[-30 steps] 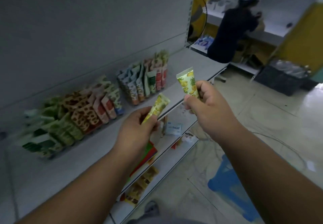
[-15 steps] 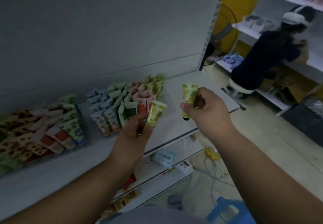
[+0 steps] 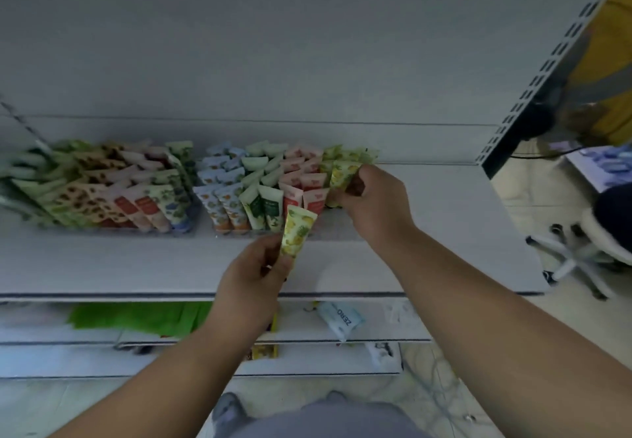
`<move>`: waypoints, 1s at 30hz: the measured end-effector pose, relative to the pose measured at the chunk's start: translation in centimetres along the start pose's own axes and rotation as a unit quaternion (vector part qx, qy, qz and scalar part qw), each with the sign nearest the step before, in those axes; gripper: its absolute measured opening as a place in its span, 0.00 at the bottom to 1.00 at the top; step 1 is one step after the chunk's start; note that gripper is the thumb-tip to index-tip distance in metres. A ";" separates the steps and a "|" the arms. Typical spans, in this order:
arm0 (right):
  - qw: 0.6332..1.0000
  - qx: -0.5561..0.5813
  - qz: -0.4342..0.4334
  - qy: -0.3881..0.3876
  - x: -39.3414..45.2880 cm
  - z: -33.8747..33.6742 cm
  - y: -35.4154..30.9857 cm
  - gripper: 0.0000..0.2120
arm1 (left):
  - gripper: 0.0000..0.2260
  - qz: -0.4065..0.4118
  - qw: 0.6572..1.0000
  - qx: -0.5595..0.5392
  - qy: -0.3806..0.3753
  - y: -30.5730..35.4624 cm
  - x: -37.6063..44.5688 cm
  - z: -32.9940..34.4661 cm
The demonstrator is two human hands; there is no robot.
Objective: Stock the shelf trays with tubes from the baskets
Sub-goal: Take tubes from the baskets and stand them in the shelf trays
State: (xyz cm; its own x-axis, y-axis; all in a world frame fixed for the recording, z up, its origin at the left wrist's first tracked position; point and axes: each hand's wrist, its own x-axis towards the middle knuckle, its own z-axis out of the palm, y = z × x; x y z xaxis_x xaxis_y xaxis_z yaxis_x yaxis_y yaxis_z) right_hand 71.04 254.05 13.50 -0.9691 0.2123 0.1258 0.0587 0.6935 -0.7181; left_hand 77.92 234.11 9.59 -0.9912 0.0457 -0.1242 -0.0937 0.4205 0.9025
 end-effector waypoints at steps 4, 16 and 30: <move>0.995 -0.094 -0.002 -0.037 0.2 1.4 0.2 0.08 | 0.12 0.002 0.999 -0.025 0.022 0.3 -0.2 0.4; 0.989 0.082 -0.069 -0.107 -4.9 -3.4 -0.2 0.06 | 0.13 0.102 0.995 0.005 -0.019 2.8 1.1 4.3; 0.984 -0.105 -0.138 -0.032 0.4 -3.4 1.2 0.09 | 0.23 0.247 0.923 0.292 -0.027 0.4 1.9 6.3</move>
State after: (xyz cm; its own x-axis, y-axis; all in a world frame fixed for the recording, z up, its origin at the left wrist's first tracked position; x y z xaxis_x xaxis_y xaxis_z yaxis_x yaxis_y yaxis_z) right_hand 71.48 257.28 15.03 -0.9681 -0.0431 0.2470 -0.1666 0.8467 -0.5053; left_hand 76.62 240.02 7.09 -0.8917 0.4012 0.2097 0.4514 0.7526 0.4793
